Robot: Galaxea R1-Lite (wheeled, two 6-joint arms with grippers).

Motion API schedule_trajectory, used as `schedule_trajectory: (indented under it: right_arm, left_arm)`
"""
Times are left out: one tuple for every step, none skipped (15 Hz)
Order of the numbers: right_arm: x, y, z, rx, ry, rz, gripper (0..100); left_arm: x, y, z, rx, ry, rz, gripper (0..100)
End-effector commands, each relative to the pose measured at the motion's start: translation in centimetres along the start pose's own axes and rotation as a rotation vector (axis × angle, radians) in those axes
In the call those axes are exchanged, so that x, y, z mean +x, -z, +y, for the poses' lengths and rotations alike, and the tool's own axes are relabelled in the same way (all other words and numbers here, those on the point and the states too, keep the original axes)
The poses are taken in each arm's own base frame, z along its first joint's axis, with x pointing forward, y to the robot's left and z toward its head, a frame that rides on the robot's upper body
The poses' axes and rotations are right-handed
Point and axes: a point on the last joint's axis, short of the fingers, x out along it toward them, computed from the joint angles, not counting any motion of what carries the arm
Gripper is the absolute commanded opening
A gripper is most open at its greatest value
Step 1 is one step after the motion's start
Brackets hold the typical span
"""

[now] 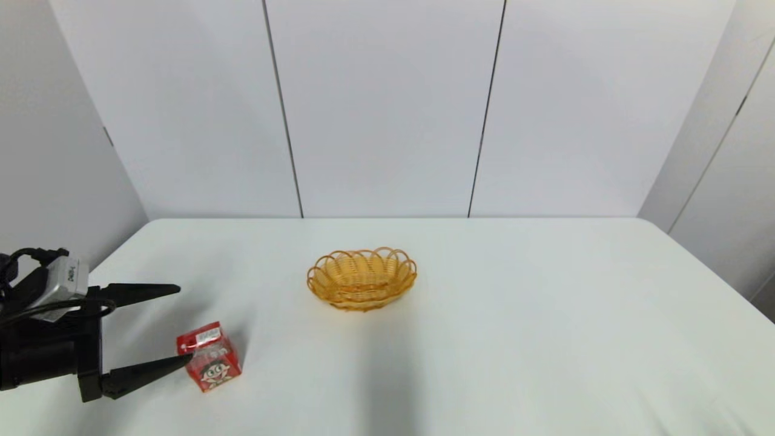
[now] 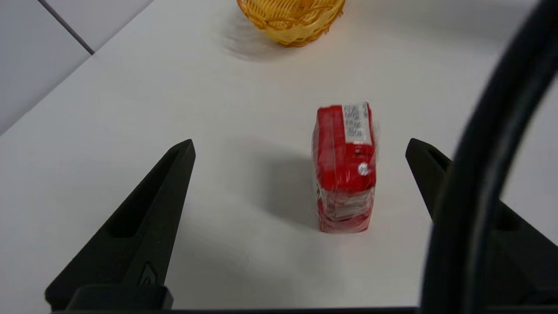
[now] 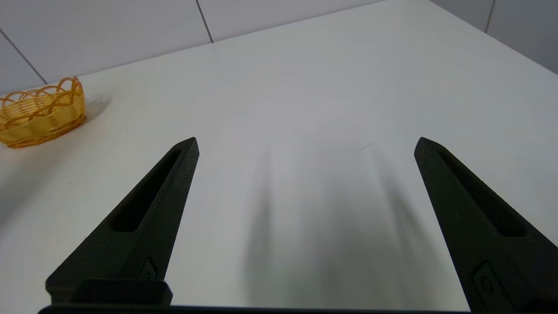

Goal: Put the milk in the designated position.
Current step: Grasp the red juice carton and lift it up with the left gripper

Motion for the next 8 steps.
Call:
schedule_trajectory:
  right_arm:
    - [0.0,0.0,0.0,0.001,0.000,0.002,100]
    - [0.0,0.0,0.0,0.001,0.000,0.000,100]
    - [0.0,0.0,0.0,0.001,0.000,0.000,100]
    - [0.0,0.0,0.0,0.001,0.000,0.002,100]
    - [0.0,0.0,0.0,0.001,0.000,0.002,100]
    - [0.0,0.0,0.0,0.001,0.000,0.002,100]
    - [0.0,0.0,0.0,0.001,0.000,0.002,100]
    - [0.0,0.0,0.0,0.001,0.000,0.002,100]
  left_arm:
    - [0.5,2.1,0.1,-0.083,0.043,-0.015,100]
    - [0.5,2.2,0.1,-0.087,0.044,-0.014,100]
    - [0.5,2.3,-0.2,-0.099,0.049,-0.013,100]
    - [0.5,2.5,-0.6,-0.121,0.059,-0.013,100]
    - [0.5,2.8,-1.1,-0.150,0.072,-0.011,100]
    - [0.6,3.0,-1.3,-0.162,0.078,-0.007,100]
    - [0.6,3.0,-1.4,-0.165,0.082,-0.008,100]
    - [0.7,3.2,-1.7,-0.179,0.090,-0.007,100]
